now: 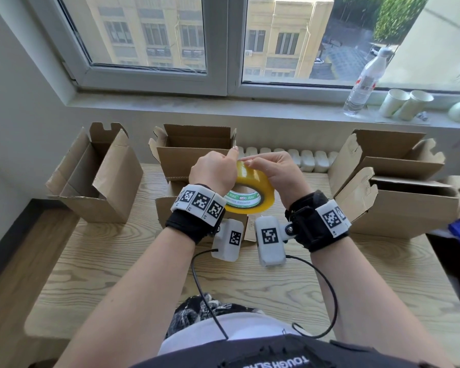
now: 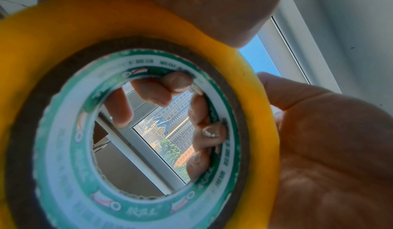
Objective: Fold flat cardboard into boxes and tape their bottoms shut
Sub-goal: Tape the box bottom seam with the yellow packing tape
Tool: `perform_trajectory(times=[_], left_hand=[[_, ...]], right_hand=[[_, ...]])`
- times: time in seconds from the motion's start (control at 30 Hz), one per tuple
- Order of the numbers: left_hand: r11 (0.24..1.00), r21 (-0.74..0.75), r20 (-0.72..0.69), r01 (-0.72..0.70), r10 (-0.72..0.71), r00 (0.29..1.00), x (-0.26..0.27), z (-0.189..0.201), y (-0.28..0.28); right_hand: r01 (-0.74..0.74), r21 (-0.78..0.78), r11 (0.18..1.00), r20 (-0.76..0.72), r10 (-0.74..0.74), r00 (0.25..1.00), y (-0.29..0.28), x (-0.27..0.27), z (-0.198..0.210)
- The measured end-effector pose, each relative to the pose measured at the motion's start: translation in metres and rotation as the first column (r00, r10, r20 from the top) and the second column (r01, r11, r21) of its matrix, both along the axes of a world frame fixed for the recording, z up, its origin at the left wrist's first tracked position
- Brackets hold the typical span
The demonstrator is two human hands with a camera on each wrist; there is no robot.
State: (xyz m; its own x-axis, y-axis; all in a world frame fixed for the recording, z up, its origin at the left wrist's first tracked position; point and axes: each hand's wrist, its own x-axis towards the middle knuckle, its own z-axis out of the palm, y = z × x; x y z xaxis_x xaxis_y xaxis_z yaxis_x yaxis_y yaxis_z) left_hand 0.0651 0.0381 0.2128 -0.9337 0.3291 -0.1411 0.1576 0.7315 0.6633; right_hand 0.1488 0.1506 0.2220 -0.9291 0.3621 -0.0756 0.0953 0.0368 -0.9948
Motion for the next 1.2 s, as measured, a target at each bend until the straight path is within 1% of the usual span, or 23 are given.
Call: perform_trajectory(times=[0.13, 0.23, 0.3, 0.37, 0.47, 0.57, 0.63, 0.77, 0.9, 1.2], left_hand=[[1.000, 0.018, 0.007, 0.013, -0.013, 1.000, 0.001, 0.004, 0.000], [1.000, 0.020, -0.023, 0.016, -0.016, 1.000, 0.001, 0.007, -0.001], [1.000, 0.023, -0.022, 0.015, -0.014, 1.000, 0.001, 0.007, -0.002], [1.000, 0.025, -0.009, 0.014, -0.013, 1.000, 0.001, 0.007, -0.002], [1.000, 0.016, 0.020, 0.002, -0.003, 1.000, 0.001, 0.005, 0.000], [0.999, -0.029, 0.020, 0.020, -0.019, 1.000, -0.001, 0.001, 0.001], [1.000, -0.029, 0.019, 0.010, -0.009, 1.000, -0.002, 0.001, 0.001], [0.999, -0.033, -0.004, -0.017, 0.017, 1.000, 0.000, 0.001, 0.000], [0.999, -0.031, -0.028, -0.028, 0.027, 0.999, 0.003, 0.000, -0.001], [0.999, -0.003, -0.045, -0.033, 0.033, 0.998, 0.004, -0.003, -0.002]], right_hand=[[0.022, 0.022, 1.000, -0.005, -0.022, 1.000, 0.000, 0.001, 0.002], [0.009, -0.061, 0.998, 0.008, -0.008, 1.000, 0.002, 0.004, 0.005], [0.001, -0.057, 0.998, -0.011, -0.002, 1.000, 0.002, 0.004, 0.005], [0.009, 0.027, 1.000, -0.037, -0.008, 0.999, 0.001, 0.003, 0.004], [0.046, 0.196, 0.979, -0.087, -0.029, 0.996, -0.002, 0.000, 0.000], [0.078, 0.278, 0.957, -0.092, -0.054, 0.994, -0.005, -0.003, -0.003], [0.069, 0.274, 0.959, -0.081, -0.049, 0.996, -0.004, -0.003, -0.004], [0.045, 0.215, 0.976, -0.083, -0.028, 0.996, -0.004, -0.001, -0.005], [0.049, 0.184, 0.982, -0.085, -0.033, 0.996, -0.008, -0.001, -0.007], [0.076, 0.264, 0.962, -0.093, -0.053, 0.994, -0.008, 0.000, -0.013]])
